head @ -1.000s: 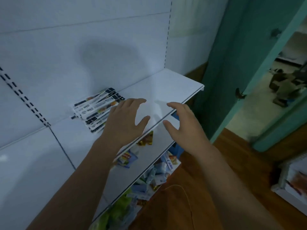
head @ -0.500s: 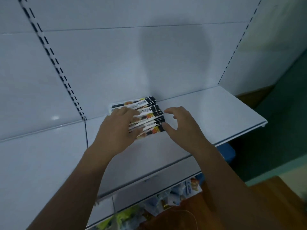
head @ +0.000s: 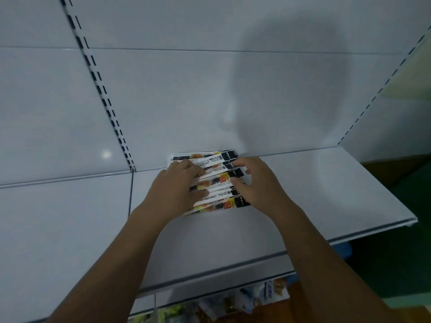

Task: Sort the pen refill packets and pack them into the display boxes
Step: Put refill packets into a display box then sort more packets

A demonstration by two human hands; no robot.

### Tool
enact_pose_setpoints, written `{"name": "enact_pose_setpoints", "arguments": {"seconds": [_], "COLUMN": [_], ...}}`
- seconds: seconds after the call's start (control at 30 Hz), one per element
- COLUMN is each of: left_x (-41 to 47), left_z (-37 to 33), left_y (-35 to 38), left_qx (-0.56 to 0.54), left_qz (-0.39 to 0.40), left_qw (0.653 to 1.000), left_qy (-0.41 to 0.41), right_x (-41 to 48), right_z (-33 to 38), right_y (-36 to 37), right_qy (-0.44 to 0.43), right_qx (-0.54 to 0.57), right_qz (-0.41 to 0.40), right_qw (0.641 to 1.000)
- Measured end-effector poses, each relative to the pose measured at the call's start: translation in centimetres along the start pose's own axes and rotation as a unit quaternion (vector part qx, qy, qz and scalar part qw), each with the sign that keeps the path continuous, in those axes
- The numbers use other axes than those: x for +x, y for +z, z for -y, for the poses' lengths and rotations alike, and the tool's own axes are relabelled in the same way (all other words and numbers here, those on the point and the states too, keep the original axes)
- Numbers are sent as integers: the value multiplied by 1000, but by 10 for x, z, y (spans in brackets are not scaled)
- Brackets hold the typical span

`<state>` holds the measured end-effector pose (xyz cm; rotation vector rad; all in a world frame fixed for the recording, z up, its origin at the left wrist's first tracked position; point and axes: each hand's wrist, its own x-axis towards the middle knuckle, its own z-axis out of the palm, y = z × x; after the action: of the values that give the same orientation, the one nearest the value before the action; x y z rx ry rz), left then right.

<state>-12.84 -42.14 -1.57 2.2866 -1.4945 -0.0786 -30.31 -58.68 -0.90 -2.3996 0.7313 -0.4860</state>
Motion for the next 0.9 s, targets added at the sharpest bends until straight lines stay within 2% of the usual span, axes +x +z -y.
{"name": "enact_pose_setpoints", "arguments": {"seconds": [0.33, 0.57, 0.73, 0.9], "left_x": [3, -3, -14, -22], "left_z": [-8, -14, -15, -13], "left_y": [-12, -24, -27, -29], "left_qx": [-96, -42, -58, -115], "left_qz": [3, -27, -52, -59], "left_qw": [990, 992, 993, 986], "left_qy": [-102, -116, -85, -105], "right_x": [6, 4, 11, 18], "right_z": [-20, -27, -23, -11], "right_y": [-8, -6, -3, 2], "right_qy": [-34, -22, -90, -138], "right_qx": [77, 129, 47, -51], "right_qz": [26, 25, 44, 88], "right_qw": [996, 991, 994, 985]}}
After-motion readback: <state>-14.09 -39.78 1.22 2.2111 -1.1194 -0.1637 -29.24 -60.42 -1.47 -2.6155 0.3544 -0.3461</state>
